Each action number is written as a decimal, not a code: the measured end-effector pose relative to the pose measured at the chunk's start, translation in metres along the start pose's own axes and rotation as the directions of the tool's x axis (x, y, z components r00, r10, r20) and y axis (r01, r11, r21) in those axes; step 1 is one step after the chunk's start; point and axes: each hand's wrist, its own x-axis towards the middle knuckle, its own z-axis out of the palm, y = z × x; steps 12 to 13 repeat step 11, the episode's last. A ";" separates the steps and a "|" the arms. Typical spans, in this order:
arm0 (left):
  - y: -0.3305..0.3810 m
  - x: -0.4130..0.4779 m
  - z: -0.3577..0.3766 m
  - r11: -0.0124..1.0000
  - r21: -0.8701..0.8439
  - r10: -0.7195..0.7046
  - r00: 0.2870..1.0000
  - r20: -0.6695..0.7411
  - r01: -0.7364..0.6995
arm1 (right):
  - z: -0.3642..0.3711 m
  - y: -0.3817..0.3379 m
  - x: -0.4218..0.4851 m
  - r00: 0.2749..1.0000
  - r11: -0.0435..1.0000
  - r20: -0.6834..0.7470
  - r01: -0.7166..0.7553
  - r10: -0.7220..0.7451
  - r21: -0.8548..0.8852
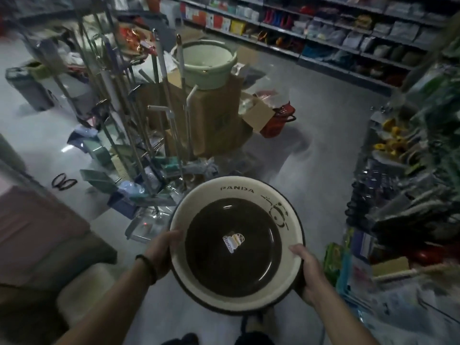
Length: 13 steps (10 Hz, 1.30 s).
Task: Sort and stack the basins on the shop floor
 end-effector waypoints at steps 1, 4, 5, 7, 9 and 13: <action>0.011 0.063 0.015 1.000 0.004 0.026 0.997 -0.074 -0.025 | 0.008 -0.033 0.072 1.000 0.997 0.023 -0.013 0.014 -0.071; -0.006 0.216 -0.017 0.998 -0.018 -0.060 0.968 -0.245 0.057 | 0.049 -0.052 0.265 0.976 0.973 0.127 -0.156 0.178 -0.169; -0.024 0.277 -0.043 0.990 0.016 -0.126 0.940 -0.317 0.139 | 0.064 -0.031 0.328 0.964 0.957 0.112 -0.214 0.239 -0.198; -0.065 0.426 -0.058 0.956 0.235 -0.048 0.882 -0.469 0.176 | 0.098 0.022 0.452 0.982 0.949 0.068 -0.152 0.177 -0.278; -0.082 0.430 -0.072 0.754 0.524 -0.111 0.863 -0.493 0.397 | 0.083 0.041 0.461 0.949 0.850 0.022 -0.272 0.316 -0.451; -0.023 0.395 -0.020 0.667 0.602 -0.050 0.832 -0.552 0.439 | 0.069 -0.032 0.421 0.964 0.630 0.005 -0.168 0.264 -0.759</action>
